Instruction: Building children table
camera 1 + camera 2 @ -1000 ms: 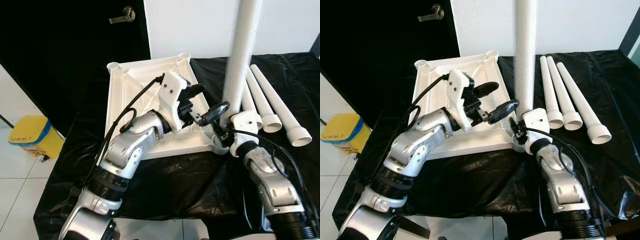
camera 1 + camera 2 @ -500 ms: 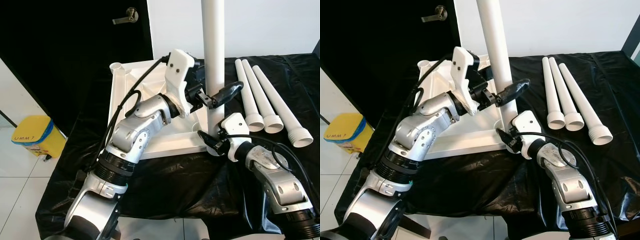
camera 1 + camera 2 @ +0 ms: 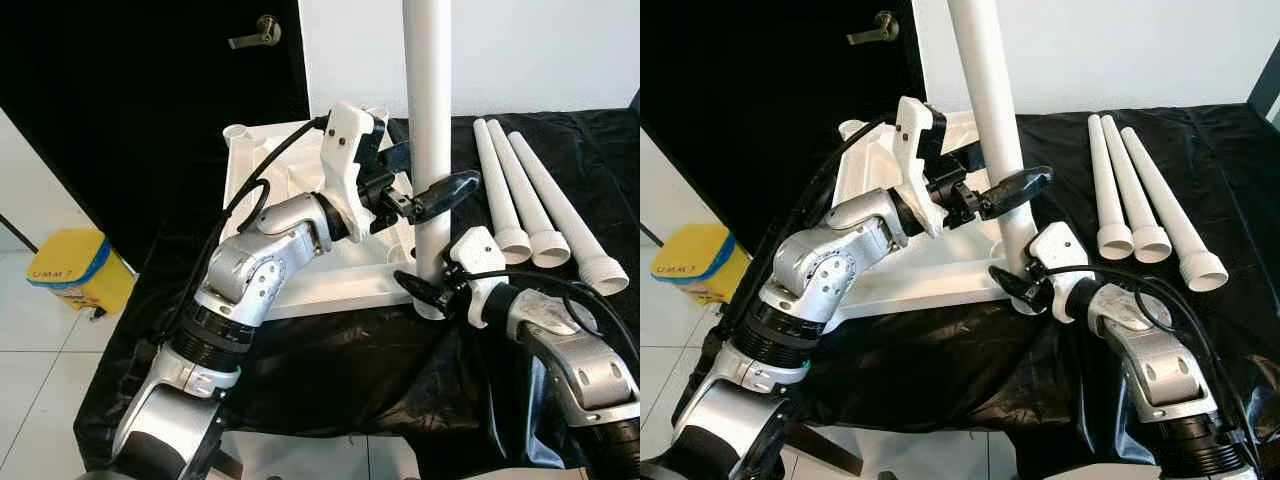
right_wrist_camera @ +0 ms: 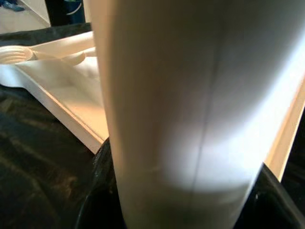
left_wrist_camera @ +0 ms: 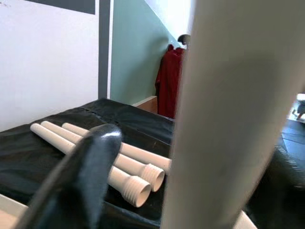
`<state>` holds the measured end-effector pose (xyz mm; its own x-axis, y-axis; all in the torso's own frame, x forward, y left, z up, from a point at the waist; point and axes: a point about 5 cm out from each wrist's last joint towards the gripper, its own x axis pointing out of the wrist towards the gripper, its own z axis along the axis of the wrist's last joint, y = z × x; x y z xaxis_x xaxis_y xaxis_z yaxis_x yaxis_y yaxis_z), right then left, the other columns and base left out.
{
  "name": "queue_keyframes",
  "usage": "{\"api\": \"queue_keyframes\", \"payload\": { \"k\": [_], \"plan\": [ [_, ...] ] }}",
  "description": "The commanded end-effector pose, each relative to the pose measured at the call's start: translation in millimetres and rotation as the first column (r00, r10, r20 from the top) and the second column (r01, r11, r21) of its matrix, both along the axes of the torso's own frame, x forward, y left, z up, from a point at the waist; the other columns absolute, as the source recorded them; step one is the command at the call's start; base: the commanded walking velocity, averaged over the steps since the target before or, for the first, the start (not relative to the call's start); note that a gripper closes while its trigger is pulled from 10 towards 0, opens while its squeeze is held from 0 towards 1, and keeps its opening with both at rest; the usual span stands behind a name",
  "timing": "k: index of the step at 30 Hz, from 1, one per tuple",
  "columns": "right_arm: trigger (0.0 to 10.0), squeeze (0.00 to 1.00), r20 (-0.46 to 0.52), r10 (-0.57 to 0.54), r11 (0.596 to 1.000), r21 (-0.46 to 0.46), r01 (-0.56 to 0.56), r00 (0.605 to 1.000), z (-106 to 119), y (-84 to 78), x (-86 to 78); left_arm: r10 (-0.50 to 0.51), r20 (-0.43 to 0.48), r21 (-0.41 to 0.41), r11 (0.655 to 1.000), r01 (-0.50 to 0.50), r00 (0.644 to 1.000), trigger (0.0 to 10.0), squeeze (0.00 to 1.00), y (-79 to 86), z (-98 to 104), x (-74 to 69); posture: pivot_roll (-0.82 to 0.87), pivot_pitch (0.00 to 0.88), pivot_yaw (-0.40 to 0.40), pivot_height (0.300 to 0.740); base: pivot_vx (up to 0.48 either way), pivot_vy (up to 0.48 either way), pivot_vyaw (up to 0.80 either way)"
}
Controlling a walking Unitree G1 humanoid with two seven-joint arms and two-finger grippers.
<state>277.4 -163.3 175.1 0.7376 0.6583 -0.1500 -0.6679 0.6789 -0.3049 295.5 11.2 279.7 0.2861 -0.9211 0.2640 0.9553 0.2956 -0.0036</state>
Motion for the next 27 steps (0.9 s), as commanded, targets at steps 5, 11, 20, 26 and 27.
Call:
{"api": "queue_keyframes", "payload": {
  "k": [5, 11, 20, 26, 27],
  "plan": [
    [10.0, 0.00, 0.008, 0.027, 1.000, -0.003, -0.027, 1.000, 4.5, 2.8, -0.1, -0.355, 0.101, 0.040, 0.935, 0.353, 0.929, 0.0, 0.00, -0.3, 4.6, -20.0, -0.27, 0.015, 0.063, 0.740, 0.000, 0.000, 0.00],
    [10.0, 0.00, 0.021, 0.023, 1.000, -0.002, -0.023, 1.000, 5.6, 2.9, 0.8, -0.346, 0.117, 0.049, 0.938, 0.342, 0.931, 0.0, 0.00, -1.1, 7.0, -20.6, -0.27, 0.005, 0.066, 0.740, 0.000, 0.000, 0.00],
    [10.0, 1.00, 0.056, -0.046, 0.996, 0.082, 0.042, 0.997, 12.0, 5.5, 5.3, -0.258, 0.210, 0.094, 0.965, 0.243, 0.943, 10.0, 0.00, -8.7, 18.4, -22.2, -0.27, 0.000, 0.075, 0.740, 0.000, 0.000, 0.00],
    [10.0, 1.00, 0.100, -0.130, 0.981, 0.161, 0.112, 0.986, 18.3, 11.1, 9.3, -0.092, 0.183, 0.058, 0.995, 0.083, 0.979, 10.0, 0.00, -11.9, 32.6, -9.2, -0.27, 0.000, 0.080, 0.740, 0.000, 0.000, 0.00],
    [10.0, 0.29, 0.106, -0.143, 0.977, 0.175, 0.123, 0.984, 18.6, 13.6, 9.7, -0.072, 0.171, 0.054, 0.997, 0.063, 0.983, 10.0, 0.00, -12.6, 34.3, -7.1, -0.27, 0.000, 0.081, 0.740, 0.000, 0.000, 0.00]
  ]
}}
